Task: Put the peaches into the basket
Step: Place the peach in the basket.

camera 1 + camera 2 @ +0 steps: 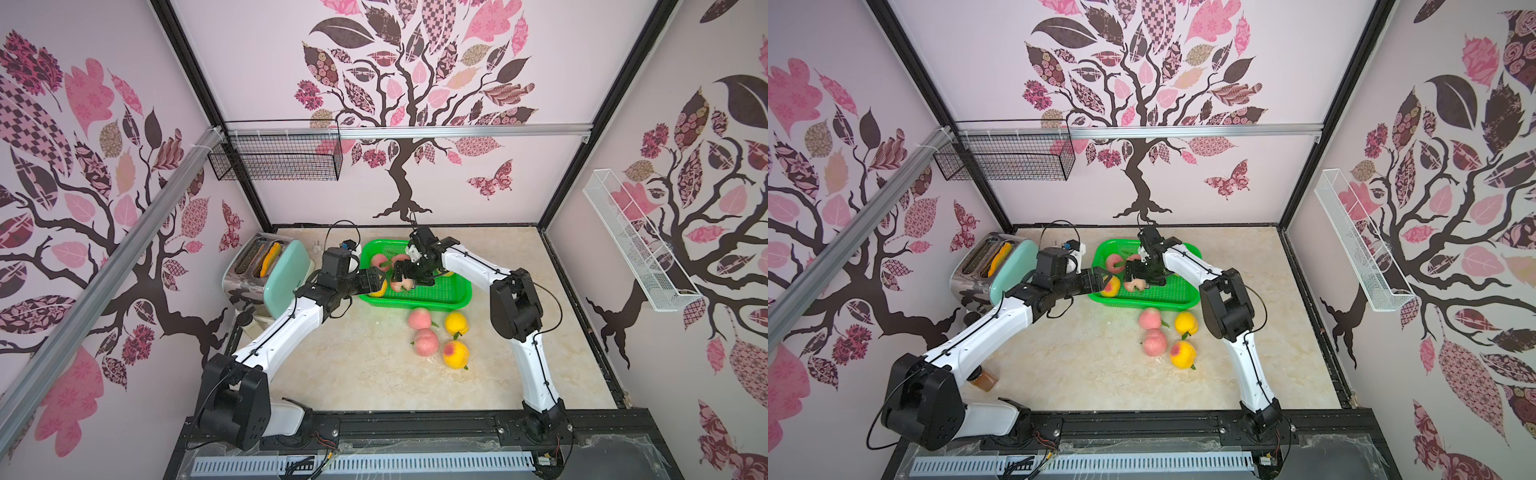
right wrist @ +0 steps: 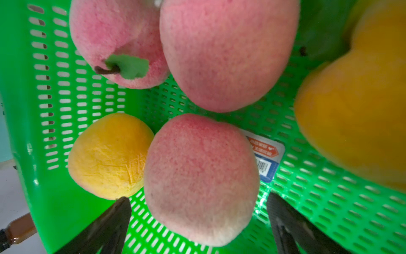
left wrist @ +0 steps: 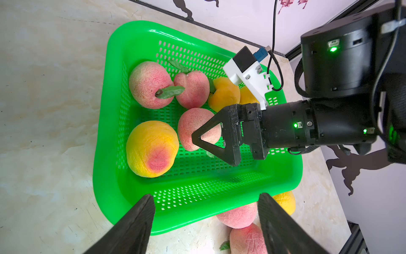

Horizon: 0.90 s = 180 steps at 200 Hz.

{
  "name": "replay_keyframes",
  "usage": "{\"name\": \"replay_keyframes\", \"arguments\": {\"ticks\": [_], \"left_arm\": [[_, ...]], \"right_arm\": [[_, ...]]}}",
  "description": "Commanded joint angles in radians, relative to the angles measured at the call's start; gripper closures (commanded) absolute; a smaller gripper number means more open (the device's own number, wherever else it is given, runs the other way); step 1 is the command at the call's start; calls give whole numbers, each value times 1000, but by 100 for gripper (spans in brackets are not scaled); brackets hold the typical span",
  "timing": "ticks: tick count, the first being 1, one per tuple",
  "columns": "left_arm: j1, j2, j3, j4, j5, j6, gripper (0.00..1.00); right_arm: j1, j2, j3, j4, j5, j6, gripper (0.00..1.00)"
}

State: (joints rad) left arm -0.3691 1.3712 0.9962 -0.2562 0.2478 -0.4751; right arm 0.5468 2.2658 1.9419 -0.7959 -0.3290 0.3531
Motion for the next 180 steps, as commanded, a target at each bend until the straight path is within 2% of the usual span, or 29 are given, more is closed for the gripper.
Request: {"name": "replay_keyframes", "arguments": {"ticks": [1, 125, 180], "left_arm": [[4, -3, -11, 17, 2, -7, 22], [4, -30, -30, 14, 7, -13, 22], [4, -34, -49, 19, 11, -11, 22]], "right_arm": [[7, -22, 18, -5, 11, -3, 1], [7, -109, 4, -35, 24, -33, 1], [7, -213, -93, 35, 8, -73, 2]]}}
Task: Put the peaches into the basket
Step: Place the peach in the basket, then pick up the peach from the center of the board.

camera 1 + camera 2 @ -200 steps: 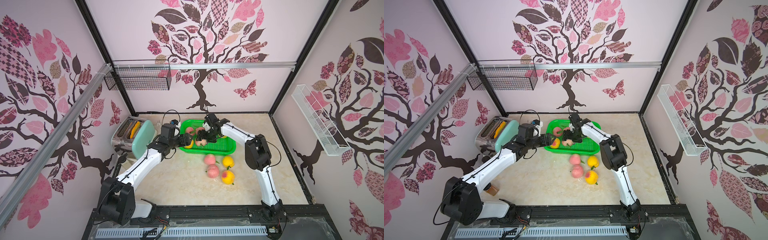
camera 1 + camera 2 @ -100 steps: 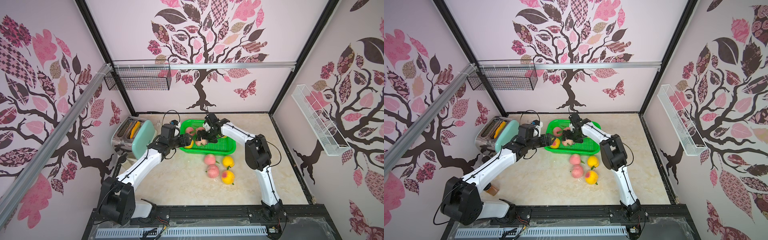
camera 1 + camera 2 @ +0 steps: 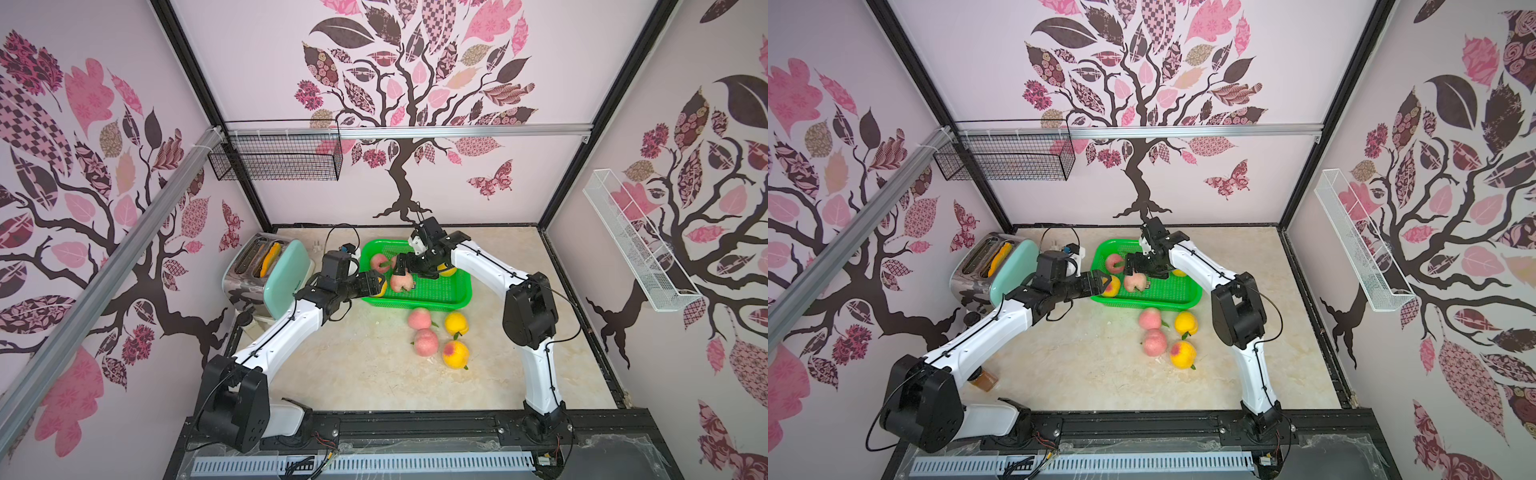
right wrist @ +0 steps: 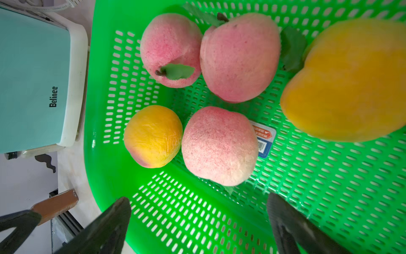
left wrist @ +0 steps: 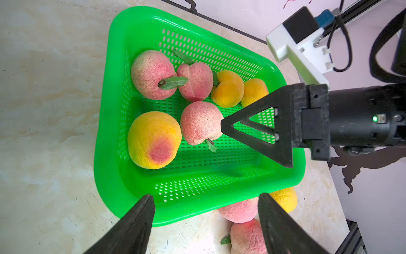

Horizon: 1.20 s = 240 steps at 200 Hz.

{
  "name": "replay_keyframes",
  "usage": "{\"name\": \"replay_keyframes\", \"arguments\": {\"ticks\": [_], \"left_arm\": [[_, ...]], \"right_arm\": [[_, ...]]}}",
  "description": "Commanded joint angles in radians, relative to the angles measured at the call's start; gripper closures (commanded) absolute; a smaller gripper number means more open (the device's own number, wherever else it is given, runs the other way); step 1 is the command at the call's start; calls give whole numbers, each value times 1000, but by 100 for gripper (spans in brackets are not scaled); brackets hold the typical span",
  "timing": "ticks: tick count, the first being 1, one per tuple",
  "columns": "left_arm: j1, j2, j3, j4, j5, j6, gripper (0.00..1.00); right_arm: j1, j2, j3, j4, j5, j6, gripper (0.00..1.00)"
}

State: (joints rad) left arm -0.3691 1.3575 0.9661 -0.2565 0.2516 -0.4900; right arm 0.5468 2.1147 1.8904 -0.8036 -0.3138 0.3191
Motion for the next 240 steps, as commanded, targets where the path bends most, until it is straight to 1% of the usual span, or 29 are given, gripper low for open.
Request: {"name": "replay_keyframes", "arguments": {"ticks": [1, 43, 82, 118, 132, 154, 168, 206, 240], "left_arm": [[4, -19, -20, 20, 8, 4, 22], [5, -23, -40, 11, 20, 4, 22], [5, -36, -52, 1, 28, 10, 22], [-8, -68, -67, 2, 13, 11, 22], [-17, -79, -84, 25, 13, 5, 22], [-37, -95, -116, 82, 46, 6, 22], [-64, -101, -126, 94, 43, 15, 22], [-128, -96, -156, 132, 37, 21, 23], [-151, -88, -210, 209, 53, -9, 23]], "right_arm": [[7, -66, -46, 47, -7, -39, 2], [7, -194, -208, 193, -4, -80, 2], [7, -306, -350, 300, 43, -110, 3], [7, -445, -527, 424, 144, -164, 3], [7, -495, -578, 443, 187, -186, 3], [7, -574, -681, 505, 263, -211, 3], [7, -620, -742, 542, 306, -221, 3], [6, -740, -909, 658, 418, -209, 3], [5, -805, -1026, 750, 500, -196, 3]]}}
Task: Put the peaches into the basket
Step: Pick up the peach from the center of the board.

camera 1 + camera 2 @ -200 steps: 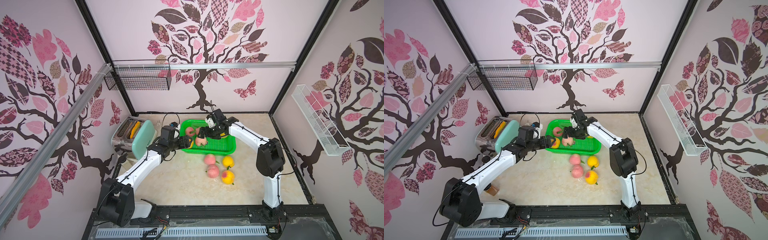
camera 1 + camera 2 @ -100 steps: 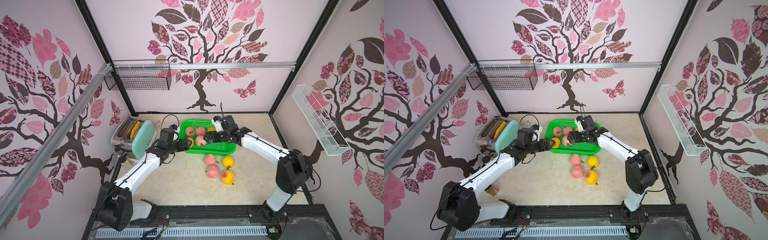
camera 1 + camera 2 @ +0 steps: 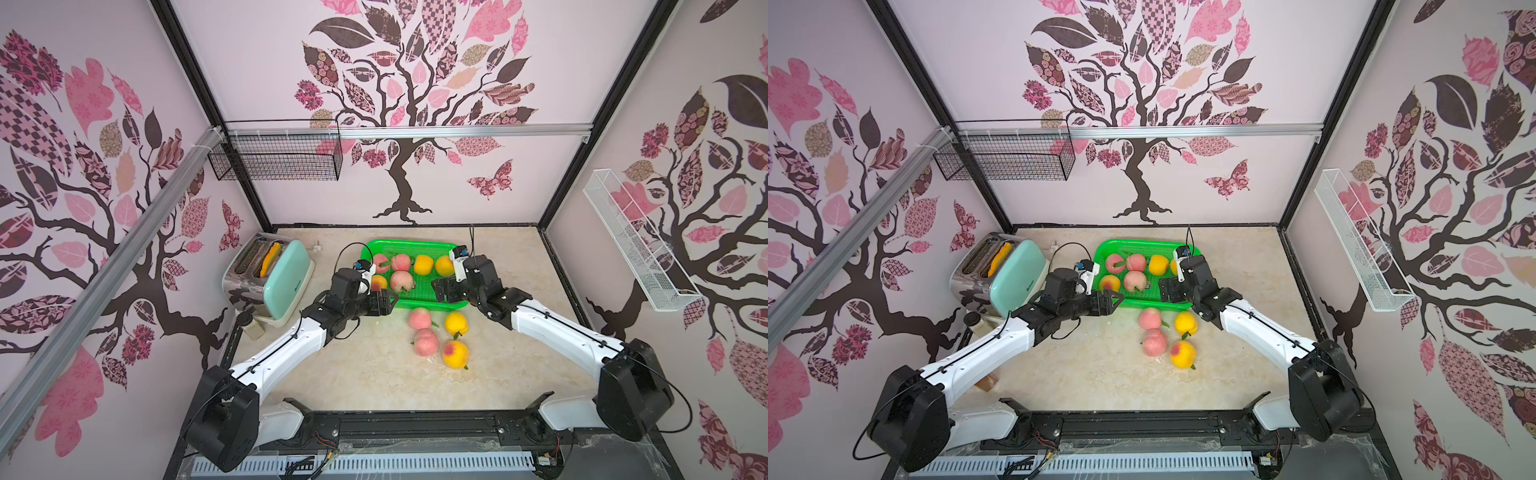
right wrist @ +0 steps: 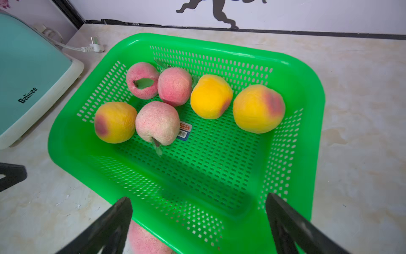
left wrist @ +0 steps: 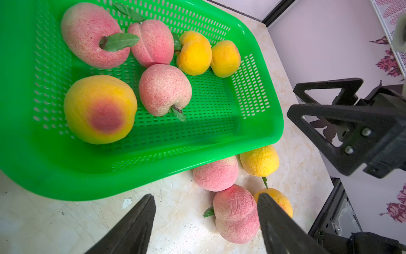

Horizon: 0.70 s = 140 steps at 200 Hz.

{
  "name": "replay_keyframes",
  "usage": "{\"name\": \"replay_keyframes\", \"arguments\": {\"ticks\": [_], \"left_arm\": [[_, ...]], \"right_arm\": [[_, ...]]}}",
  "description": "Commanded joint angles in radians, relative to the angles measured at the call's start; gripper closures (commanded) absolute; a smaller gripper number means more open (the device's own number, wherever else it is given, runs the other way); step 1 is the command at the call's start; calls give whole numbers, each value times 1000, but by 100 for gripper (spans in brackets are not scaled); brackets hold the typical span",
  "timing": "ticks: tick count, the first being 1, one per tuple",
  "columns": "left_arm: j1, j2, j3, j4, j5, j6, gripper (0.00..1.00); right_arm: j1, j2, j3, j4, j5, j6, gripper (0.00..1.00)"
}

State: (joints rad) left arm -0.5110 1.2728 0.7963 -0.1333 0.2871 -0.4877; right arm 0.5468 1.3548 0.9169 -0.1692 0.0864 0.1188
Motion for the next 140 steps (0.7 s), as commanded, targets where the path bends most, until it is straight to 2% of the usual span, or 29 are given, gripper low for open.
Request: {"name": "replay_keyframes", "arguments": {"ticks": [1, 62, 96, 140], "left_arm": [[-10, -2, -43, 89, 18, -13, 23], [-48, -15, -126, 145, 0, -41, 23], [-70, -37, -166, 106, -89, -4, 23], [-98, -47, -208, 149, -102, -32, 23]], "right_arm": [[5, -47, -56, 118, 102, 5, 3], [5, -108, -221, 268, 191, 57, 3], [5, -171, -324, 345, 196, 78, 3], [5, -224, -370, 374, 218, 86, 3]]}}
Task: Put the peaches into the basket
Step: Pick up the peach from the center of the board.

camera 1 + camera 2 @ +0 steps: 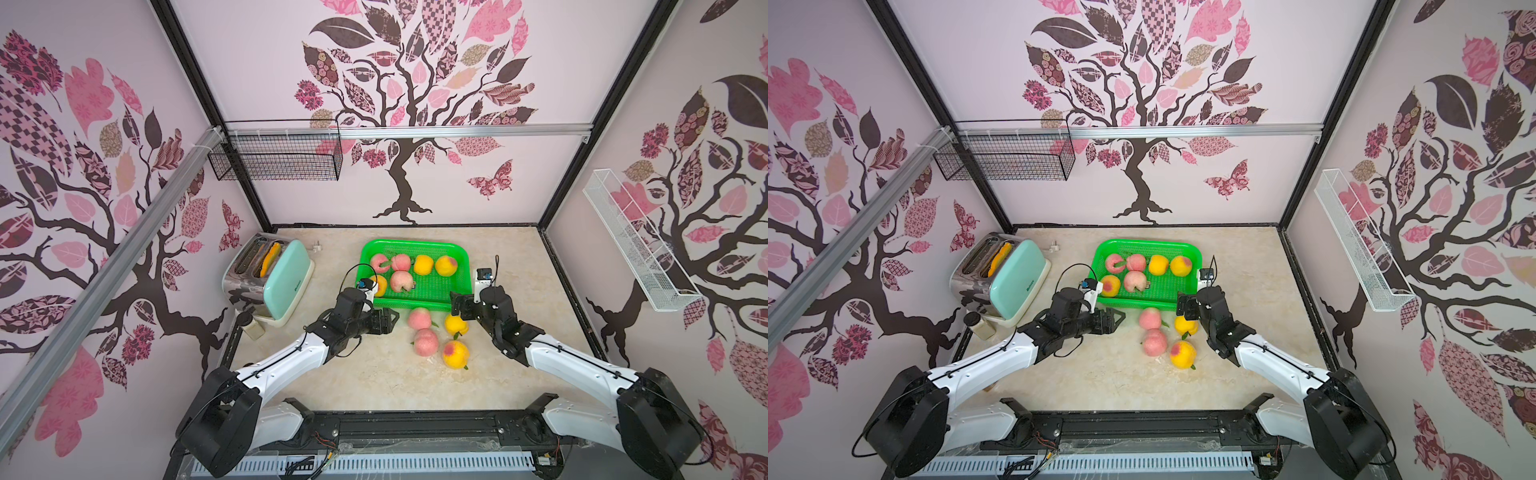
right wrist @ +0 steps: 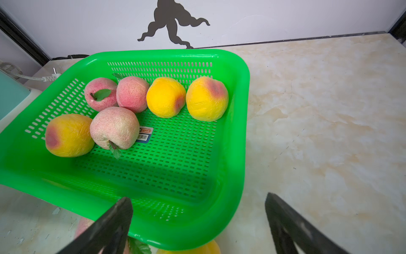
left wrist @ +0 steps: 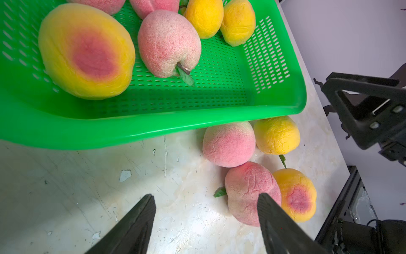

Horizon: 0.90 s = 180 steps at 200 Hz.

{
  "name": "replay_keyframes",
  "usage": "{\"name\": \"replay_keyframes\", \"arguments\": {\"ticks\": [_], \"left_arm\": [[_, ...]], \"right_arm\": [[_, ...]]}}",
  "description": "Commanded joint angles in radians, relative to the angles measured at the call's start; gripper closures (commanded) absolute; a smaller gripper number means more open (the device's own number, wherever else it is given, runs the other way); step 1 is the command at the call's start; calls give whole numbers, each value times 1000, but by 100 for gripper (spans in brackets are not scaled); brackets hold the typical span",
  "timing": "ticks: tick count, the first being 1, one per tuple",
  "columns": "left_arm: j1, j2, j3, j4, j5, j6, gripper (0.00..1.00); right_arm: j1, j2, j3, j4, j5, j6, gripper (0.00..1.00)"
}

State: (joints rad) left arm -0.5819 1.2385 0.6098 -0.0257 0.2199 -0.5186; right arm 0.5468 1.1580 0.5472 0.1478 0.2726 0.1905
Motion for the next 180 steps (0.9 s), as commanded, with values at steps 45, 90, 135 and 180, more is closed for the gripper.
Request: {"name": "replay_keyframes", "arguments": {"ticks": [45, 90, 135, 180], "left_arm": [[-119, 42, -3, 57, -63, 8, 24], [-183, 115, 47, 5, -57, -2, 25], [-198, 153, 70, 23, -15, -49, 26], [-207, 188, 102, 23, -6, -51, 26]], "right_arm": [[7, -55, -23, 50, 48, 24, 3], [5, -52, -25, 44, 66, 26, 3], [5, -41, -27, 48, 60, 39, 3], [5, -68, -36, 47, 72, 40, 3]]}}
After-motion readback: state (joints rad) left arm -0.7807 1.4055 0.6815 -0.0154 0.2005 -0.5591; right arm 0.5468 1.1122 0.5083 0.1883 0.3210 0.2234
